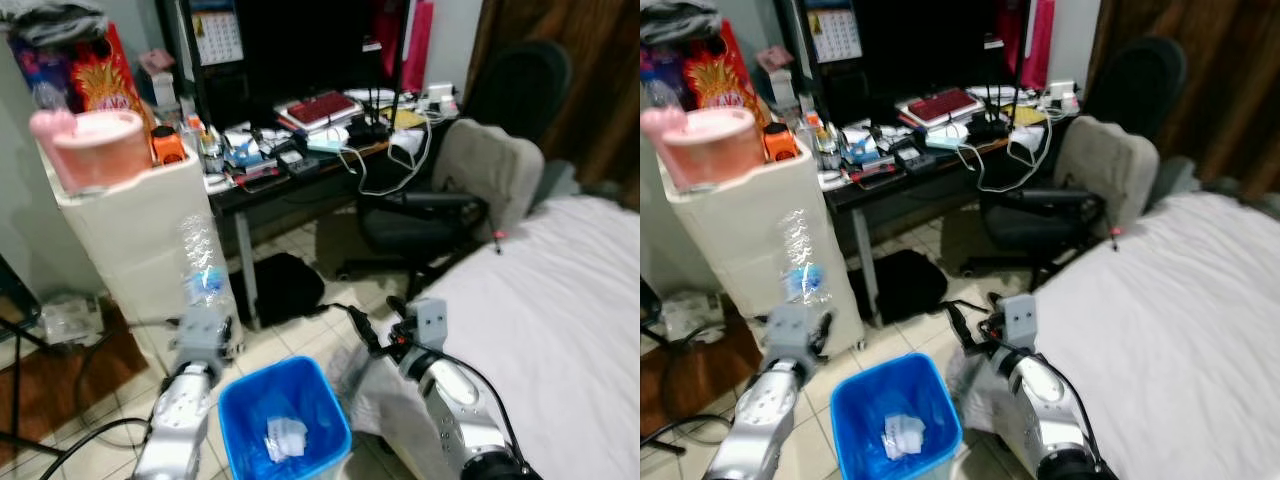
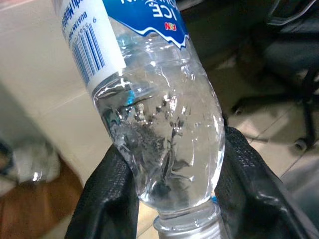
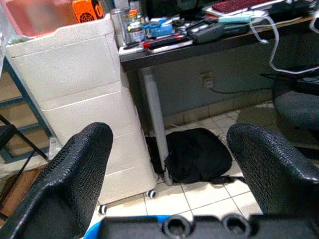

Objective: Clean up the room

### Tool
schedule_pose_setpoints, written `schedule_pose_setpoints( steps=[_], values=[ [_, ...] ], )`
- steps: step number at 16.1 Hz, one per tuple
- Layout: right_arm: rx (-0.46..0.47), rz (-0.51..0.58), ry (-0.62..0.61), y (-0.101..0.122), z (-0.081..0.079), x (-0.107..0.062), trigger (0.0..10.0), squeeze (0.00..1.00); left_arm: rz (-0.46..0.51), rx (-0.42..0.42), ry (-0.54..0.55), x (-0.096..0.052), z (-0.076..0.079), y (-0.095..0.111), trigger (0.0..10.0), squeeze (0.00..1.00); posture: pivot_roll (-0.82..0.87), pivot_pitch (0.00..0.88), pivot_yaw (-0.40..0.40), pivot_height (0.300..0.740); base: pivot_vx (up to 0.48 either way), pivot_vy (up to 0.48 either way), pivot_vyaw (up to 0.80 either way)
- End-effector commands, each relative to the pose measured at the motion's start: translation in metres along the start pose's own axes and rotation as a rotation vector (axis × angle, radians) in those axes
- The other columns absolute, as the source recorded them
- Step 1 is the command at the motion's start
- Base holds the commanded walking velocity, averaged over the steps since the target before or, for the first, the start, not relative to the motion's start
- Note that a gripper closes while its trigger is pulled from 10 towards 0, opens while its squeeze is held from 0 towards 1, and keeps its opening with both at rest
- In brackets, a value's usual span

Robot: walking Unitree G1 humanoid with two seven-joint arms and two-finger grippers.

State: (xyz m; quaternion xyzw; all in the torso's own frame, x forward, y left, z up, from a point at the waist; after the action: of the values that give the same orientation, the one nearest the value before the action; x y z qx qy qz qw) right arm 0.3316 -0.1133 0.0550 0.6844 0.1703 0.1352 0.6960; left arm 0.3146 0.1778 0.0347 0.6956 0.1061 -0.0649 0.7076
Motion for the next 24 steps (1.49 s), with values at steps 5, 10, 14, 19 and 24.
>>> schedule_pose_setpoints(
  steps=[5,10,14,19,24],
  values=[
    [-0.022,-0.07,0.043,-0.008,0.002,0.002,10.0,0.0,-0.431,-0.168,-0.111,0.007,0.023,-0.067,10.0,0.0,0.1,0.0,-0.009,0.74,0.058,0.0,0.0],
    [-0.025,-0.078,0.042,-0.008,0.004,0.002,10.0,0.0,-0.508,-0.179,-0.119,0.003,0.042,-0.08,10.0,1.0,0.07,0.0,0.001,0.74,0.0,0.0,0.0],
    [-0.024,-0.082,0.035,-0.009,0.005,0.001,10.0,0.0,-0.277,-0.037,-0.192,0.022,0.045,-0.041,10.0,0.0,0.07,0.0,0.004,0.74,0.0,0.0,0.0],
    [-0.114,0.039,-0.146,0.011,0.032,-0.015,10.0,0.0,0.434,0.107,-0.244,-0.016,0.034,0.068,10.0,0.0,0.08,0.0,0.009,0.74,0.0,0.0,0.0],
    [-0.18,0.089,-0.307,0.018,0.054,-0.049,10.0,0.0,0.42,0.085,-0.141,-0.032,0.031,0.076,10.0,0.0,0.07,0.0,-0.004,0.74,0.0,0.0,0.0]
  ],
)
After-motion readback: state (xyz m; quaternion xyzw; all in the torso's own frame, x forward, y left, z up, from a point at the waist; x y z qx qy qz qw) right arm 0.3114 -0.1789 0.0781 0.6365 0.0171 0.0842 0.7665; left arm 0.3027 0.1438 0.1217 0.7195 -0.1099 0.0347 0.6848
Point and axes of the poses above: a point about 5 cm out from each wrist's last joint towards the gripper, its own x axis pointing out of the wrist towards the gripper, its own y axis along the axis of the wrist's last joint, z = x × y, the point moved 3 cm from there along x, pointing out of the wrist towards the gripper, and after that the axes turned 9 degrees about -x, right-handed, at the moved point
